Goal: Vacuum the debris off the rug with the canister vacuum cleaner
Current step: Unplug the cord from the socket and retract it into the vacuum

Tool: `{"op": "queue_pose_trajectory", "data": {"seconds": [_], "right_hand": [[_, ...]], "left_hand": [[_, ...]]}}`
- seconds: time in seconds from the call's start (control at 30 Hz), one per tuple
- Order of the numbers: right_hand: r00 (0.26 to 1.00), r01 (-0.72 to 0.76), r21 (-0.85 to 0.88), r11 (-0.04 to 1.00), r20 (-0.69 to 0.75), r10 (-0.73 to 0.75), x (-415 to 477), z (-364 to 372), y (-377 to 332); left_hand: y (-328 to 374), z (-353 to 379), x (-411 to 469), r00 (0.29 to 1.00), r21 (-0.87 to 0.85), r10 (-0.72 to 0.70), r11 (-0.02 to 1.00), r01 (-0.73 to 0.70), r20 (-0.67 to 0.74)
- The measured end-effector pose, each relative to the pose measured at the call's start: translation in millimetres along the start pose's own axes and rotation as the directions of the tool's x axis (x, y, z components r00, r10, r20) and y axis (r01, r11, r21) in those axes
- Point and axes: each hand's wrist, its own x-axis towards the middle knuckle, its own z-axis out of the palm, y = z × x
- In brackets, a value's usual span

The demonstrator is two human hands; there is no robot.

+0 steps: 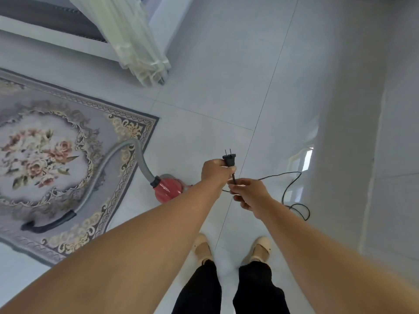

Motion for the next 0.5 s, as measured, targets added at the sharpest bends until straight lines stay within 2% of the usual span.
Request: {"op": "queue_pose_trajectory", "data": {"seconds": [0.33, 0.5], "right_hand": [[0.998, -0.016, -0.155, 0.988, -0.068, 0.006, 142.0, 57.2, 58.6], [0.993, 0.023, -0.274, 0.962, -0.104, -0.054, 227.9, 83.9, 97.6]], "left_hand": [[-93.6, -19.9, 137.3, 0.983, -0.055, -0.179, 0.983, 0.178, -0.025], [-148.8, -20.1, 209.9, 0.958, -0.210, -0.287, 0.936, 0.282, 0.010]]}}
